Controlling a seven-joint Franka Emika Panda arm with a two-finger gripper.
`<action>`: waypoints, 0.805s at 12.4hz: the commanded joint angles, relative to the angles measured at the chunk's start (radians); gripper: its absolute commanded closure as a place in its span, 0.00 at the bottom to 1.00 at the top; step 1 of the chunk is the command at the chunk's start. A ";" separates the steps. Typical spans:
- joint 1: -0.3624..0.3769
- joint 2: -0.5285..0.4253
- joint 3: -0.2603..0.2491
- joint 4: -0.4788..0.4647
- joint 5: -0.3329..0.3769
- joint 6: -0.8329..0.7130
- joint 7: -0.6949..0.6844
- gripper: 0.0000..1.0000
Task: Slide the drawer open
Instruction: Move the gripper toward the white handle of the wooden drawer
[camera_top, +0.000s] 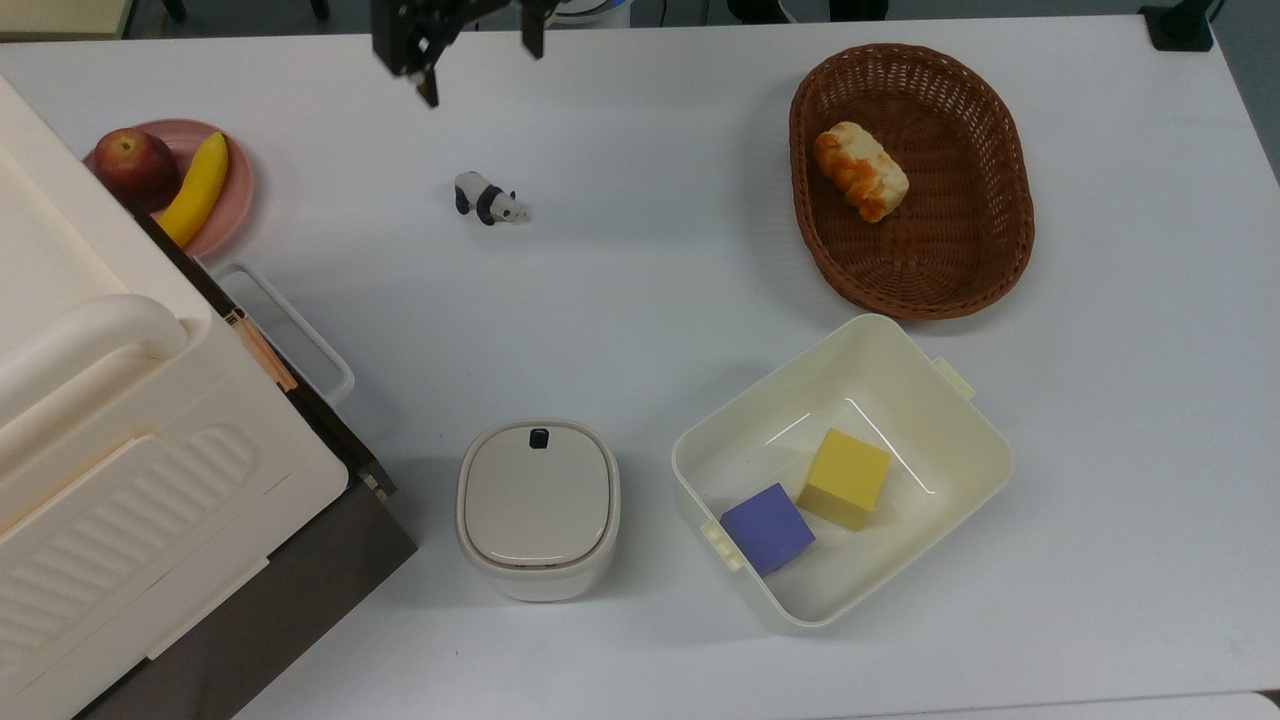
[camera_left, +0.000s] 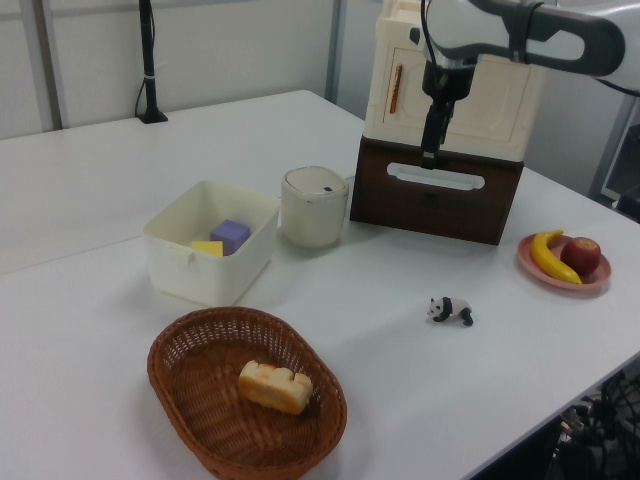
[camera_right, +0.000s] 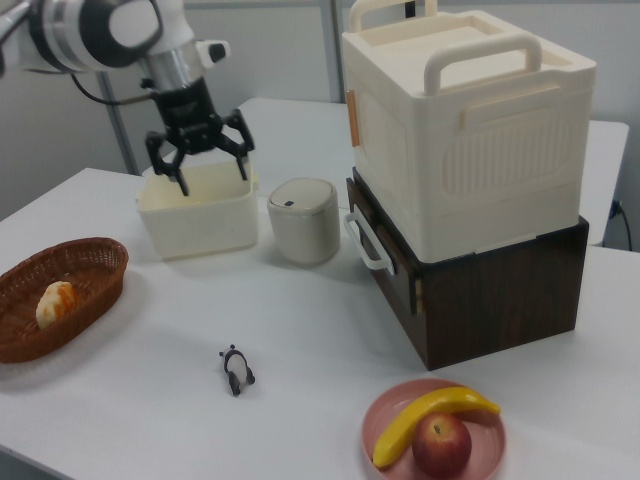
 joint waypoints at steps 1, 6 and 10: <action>-0.038 0.041 -0.002 -0.028 -0.022 0.136 -0.165 0.00; -0.108 0.160 -0.004 -0.025 -0.030 0.380 -0.168 0.00; -0.131 0.199 -0.010 -0.021 -0.033 0.417 -0.166 0.00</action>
